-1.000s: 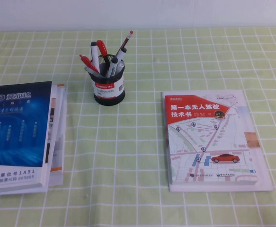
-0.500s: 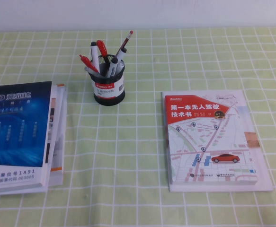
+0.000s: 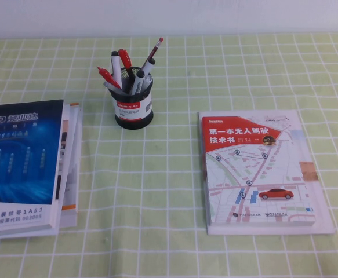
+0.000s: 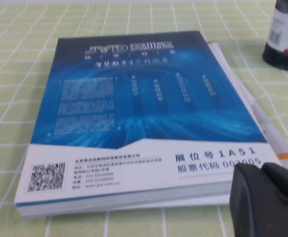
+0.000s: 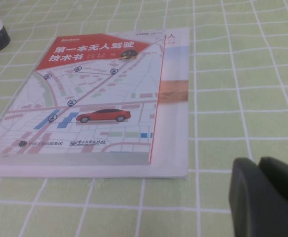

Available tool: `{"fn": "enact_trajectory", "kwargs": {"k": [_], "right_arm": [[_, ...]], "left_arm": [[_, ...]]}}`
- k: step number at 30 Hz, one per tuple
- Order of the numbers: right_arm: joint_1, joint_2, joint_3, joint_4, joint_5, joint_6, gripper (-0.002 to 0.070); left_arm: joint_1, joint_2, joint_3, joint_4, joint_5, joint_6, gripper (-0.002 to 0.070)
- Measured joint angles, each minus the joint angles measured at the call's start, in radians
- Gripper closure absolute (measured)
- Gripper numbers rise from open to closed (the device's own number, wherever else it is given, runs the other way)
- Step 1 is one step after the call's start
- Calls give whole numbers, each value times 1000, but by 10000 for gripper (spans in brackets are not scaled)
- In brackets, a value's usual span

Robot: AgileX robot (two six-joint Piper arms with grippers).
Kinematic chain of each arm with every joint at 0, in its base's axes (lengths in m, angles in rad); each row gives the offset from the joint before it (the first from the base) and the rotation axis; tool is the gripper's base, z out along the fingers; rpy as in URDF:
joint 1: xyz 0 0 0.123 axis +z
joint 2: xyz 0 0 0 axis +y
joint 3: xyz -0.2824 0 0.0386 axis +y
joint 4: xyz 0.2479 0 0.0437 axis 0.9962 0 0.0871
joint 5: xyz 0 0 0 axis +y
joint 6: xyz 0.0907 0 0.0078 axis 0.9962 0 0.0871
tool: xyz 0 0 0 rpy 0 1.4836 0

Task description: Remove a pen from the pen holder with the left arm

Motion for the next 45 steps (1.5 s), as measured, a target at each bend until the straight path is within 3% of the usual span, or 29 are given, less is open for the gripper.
{"fn": "enact_trajectory", "kwargs": {"k": [12,25,31,45], "right_arm": [[0,0,0,0,0,0,690],[0,0,0,0,0,0,690],[0,0,0,0,0,0,690],[0,0,0,0,0,0,690]], "left_arm": [[0,0,0,-276,-172,-207,678],[0,2,-13,-326,-198,-218,678],[-1,155,-155,-326,-144,-218,678],[-1,643,-517,-330,48,63,678]]}}
